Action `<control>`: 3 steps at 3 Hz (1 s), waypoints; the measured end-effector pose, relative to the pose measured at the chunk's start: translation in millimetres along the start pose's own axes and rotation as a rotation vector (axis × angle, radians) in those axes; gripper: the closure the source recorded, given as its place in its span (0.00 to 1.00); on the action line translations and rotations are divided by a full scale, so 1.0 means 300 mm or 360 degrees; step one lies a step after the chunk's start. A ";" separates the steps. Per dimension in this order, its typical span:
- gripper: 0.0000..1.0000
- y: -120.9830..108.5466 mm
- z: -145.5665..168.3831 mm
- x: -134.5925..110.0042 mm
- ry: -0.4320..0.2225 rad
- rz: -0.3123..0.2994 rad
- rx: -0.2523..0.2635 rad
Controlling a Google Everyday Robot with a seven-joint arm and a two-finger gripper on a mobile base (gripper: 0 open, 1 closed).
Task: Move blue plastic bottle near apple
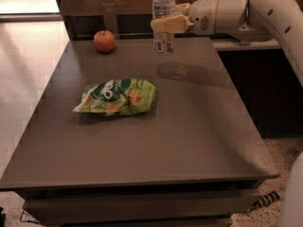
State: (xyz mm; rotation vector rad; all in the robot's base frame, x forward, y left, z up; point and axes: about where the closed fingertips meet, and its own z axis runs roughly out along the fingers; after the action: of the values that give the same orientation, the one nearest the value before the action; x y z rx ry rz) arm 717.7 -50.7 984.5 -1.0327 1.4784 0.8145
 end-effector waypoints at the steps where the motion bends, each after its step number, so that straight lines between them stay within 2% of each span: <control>1: 1.00 -0.016 0.115 0.056 -0.0077 0.0006 0.0106; 2: 1.00 -0.060 0.234 0.082 -0.0190 -0.0042 0.0194; 3: 1.00 -0.061 0.233 0.080 -0.0189 -0.0046 0.0197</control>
Offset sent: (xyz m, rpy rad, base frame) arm 0.0695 0.0691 -0.0485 0.1537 -0.1516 -0.1551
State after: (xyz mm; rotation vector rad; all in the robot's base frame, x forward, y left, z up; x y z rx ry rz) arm 761.1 1.7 950.4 -0.8962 1.3920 0.7418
